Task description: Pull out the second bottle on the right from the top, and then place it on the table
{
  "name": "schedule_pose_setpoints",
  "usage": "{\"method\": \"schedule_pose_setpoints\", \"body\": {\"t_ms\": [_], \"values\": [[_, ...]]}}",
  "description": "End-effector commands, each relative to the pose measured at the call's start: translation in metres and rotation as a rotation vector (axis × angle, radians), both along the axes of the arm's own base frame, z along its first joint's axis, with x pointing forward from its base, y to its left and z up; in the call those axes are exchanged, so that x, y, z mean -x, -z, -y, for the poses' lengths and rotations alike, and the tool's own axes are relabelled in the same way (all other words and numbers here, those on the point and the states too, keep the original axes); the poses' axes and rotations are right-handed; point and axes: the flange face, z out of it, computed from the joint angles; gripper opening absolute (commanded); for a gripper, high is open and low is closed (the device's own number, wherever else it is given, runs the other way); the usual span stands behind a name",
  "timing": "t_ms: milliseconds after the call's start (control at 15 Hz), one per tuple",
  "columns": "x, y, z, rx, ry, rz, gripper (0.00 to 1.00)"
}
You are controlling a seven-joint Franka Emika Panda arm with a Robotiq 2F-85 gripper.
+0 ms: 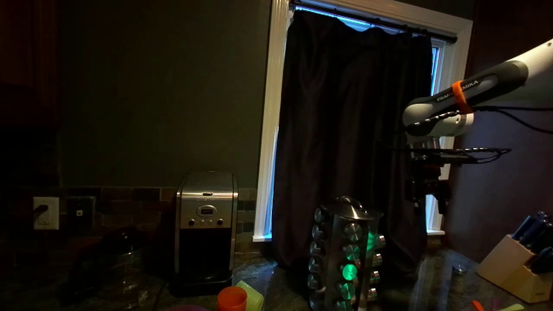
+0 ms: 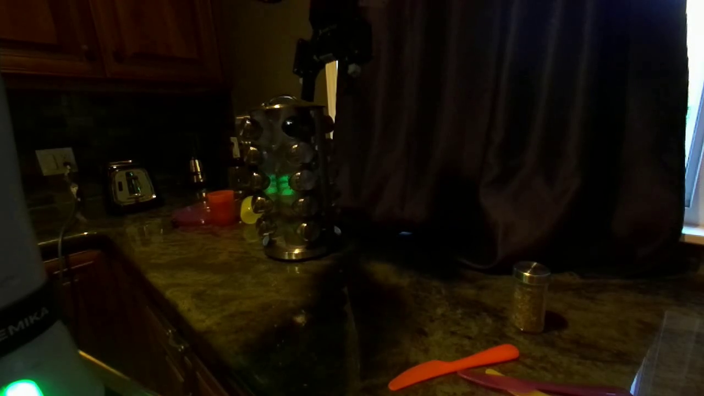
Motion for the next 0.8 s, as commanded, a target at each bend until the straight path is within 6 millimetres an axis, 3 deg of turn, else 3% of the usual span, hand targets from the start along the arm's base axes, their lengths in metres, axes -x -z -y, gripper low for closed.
{"method": "schedule_pose_setpoints", "body": {"t_ms": [0,733], "values": [[-0.014,0.014,0.020,-0.098,0.130,-0.101,1.00],[-0.011,0.045,0.069,-0.362,0.556,-0.257,1.00]]}}
